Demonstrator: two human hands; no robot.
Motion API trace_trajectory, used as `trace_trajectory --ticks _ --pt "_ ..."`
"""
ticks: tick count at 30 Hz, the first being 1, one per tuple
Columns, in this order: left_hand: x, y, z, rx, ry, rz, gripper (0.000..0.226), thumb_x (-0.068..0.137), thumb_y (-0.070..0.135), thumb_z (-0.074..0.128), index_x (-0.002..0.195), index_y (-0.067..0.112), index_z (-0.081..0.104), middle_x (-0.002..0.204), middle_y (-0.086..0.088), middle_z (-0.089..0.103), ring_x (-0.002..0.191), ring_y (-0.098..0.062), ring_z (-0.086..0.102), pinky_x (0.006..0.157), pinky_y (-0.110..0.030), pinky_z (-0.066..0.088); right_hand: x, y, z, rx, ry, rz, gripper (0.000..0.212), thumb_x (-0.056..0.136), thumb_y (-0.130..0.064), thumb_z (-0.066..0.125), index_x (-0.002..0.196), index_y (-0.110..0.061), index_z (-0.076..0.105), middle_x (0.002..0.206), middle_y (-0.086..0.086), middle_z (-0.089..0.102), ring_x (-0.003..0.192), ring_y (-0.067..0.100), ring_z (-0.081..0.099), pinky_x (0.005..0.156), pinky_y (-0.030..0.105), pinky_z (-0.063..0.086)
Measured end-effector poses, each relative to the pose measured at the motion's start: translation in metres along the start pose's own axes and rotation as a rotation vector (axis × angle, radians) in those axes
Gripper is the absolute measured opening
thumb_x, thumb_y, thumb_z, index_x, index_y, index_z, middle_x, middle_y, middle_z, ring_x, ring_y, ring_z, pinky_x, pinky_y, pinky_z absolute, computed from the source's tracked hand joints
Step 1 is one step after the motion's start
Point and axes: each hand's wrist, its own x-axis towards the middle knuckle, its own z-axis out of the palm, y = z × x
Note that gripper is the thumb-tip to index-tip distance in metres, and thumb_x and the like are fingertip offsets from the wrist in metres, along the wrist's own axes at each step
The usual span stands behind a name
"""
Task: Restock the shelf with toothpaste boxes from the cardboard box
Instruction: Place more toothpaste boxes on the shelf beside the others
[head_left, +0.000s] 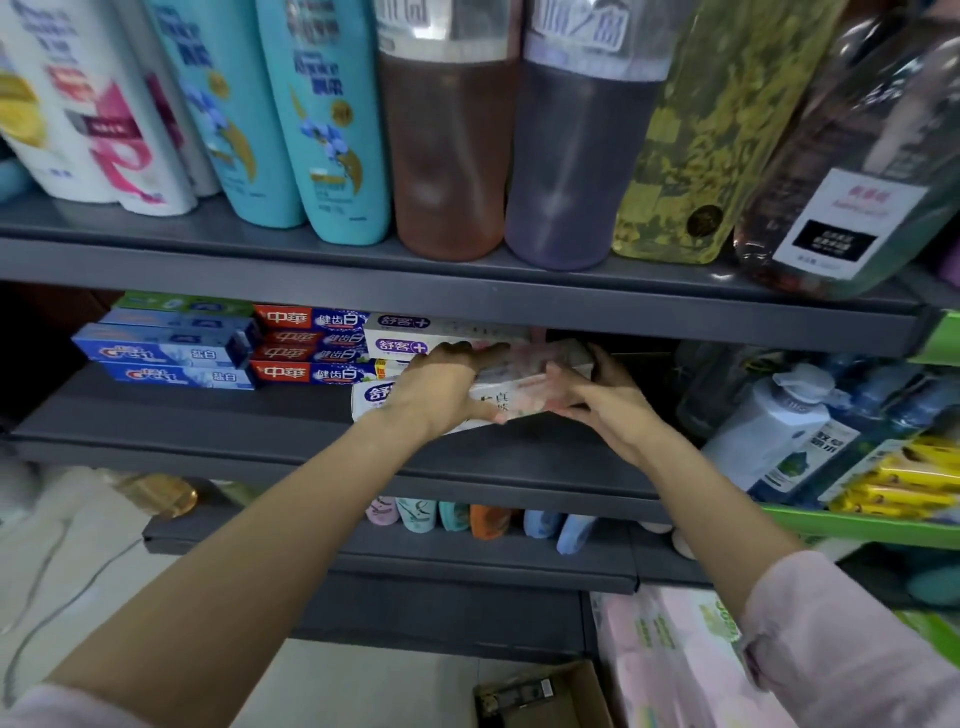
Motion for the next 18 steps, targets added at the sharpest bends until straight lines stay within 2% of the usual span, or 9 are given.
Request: trace_trajectory --ticks 2,4,6,9,12,14,16,18 --pt "-0.006 -0.001 -0.003 0.026 0.013 -0.026 0.071 0.078 0.054 0.066 0.137 0.022 0.043 0.126 -0.011 0.057 0.113 -0.029 0.053 0.091 -0.035 0.043 -0.004 0.000 0.006 0.043 0.032 -0.019 0.047 0.087 -0.004 0.063 0.121 -0.031 0.047 0.109 -0.004 0.064 0.090 0.002 0.067 0.079 0.029 0.055" --pt "-0.012 -0.012 -0.005 0.055 0.033 -0.071 0.083 0.075 0.055 0.069 0.143 0.027 0.029 0.131 -0.009 0.053 0.117 -0.029 0.051 0.096 -0.038 0.040 -0.005 -0.002 0.008 0.119 0.044 -0.025 0.047 0.085 0.003 0.062 0.118 -0.028 0.051 0.107 -0.004 0.065 0.092 0.006 0.067 0.085 0.034 0.054" --pt "-0.018 -0.033 -0.006 0.047 0.060 -0.199 0.086 0.074 0.049 0.072 0.141 0.024 0.025 0.135 -0.011 0.047 0.124 -0.033 0.046 0.100 -0.045 0.036 -0.004 -0.002 0.007 0.218 0.087 -0.027 0.046 0.085 0.005 0.060 0.120 -0.022 0.051 0.108 -0.001 0.065 0.097 0.013 0.065 0.090 0.037 0.053" --pt "-0.026 -0.056 -0.003 -0.157 0.098 -0.394 0.070 0.079 0.033 0.073 0.135 0.021 0.033 0.136 -0.020 0.040 0.121 -0.041 0.044 0.097 -0.049 0.041 0.000 0.005 0.004 0.325 0.146 -0.009 0.044 0.086 0.005 0.060 0.122 -0.018 0.051 0.114 0.003 0.063 0.103 0.019 0.063 0.089 0.038 0.055" --pt "-0.032 -0.062 0.006 -0.392 0.145 -0.374 0.064 0.079 0.018 0.075 0.134 0.015 0.041 0.127 -0.019 0.053 0.114 -0.034 0.053 0.094 -0.036 0.044 0.002 0.018 0.015 0.318 0.199 0.032 0.046 0.087 -0.002 0.062 0.129 -0.016 0.050 0.124 0.007 0.060 0.113 0.023 0.060 0.096 0.040 0.051" --pt "-0.034 -0.063 0.013 -0.546 0.179 -0.409 0.060 0.079 0.014 0.076 0.131 0.012 0.046 0.123 -0.013 0.060 0.115 -0.029 0.055 0.094 -0.029 0.043 0.004 0.023 0.025 0.319 0.273 0.045 0.044 0.089 -0.005 0.061 0.130 -0.014 0.049 0.121 0.007 0.060 0.111 0.022 0.060 0.094 0.037 0.049" --pt "-0.034 -0.066 0.022 -0.673 0.203 -0.467 0.057 0.078 0.012 0.076 0.129 0.011 0.049 0.121 -0.012 0.061 0.114 -0.029 0.056 0.097 -0.031 0.046 0.007 0.030 0.034 0.305 0.330 0.064 0.041 0.090 -0.006 0.059 0.130 -0.011 0.049 0.118 0.006 0.060 0.108 0.020 0.059 0.094 0.034 0.048" --pt "-0.031 -0.071 0.029 -0.768 0.217 -0.507 0.055 0.078 0.011 0.075 0.126 0.014 0.048 0.117 -0.011 0.062 0.110 -0.030 0.058 0.094 -0.039 0.050 0.013 0.035 0.039 0.277 0.360 0.088 0.039 0.092 -0.009 0.058 0.130 -0.010 0.048 0.123 0.007 0.059 0.111 0.019 0.057 0.096 0.030 0.045"
